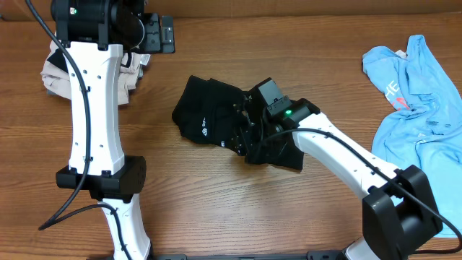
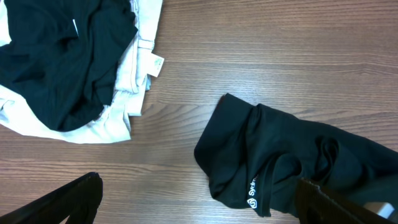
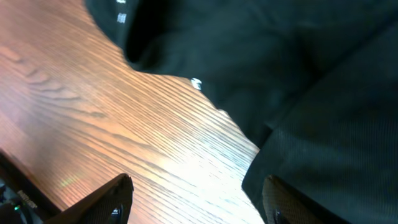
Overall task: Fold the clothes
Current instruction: 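Fold the strip's right end leftward over the middle with the right gripper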
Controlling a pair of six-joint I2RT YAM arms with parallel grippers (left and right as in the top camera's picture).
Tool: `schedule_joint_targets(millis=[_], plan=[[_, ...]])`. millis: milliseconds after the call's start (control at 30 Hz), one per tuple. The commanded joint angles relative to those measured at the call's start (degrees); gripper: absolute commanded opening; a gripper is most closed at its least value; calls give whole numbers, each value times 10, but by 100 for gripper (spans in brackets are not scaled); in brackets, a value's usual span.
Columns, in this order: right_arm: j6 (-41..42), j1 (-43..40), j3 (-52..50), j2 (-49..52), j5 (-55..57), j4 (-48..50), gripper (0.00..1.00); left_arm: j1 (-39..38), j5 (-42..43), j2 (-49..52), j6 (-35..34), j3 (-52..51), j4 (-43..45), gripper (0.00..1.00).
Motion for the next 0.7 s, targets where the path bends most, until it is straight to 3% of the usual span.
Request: schedule_joint_targets(millis=[0,300,567,667], plan=[[10,-39,39,-8,31,-22,70,0,-10,-8,14,-2,-1,100],[9,-137,75,-3,46,-6,66,0,-10,-8,13,-2,-1,100],[10,-119,75,59,46,61,62,0,-10,-7,13,-2,-1,100],[19,-113,75,88,46,78,55,0,-10,-7,14,-2,-1,100]])
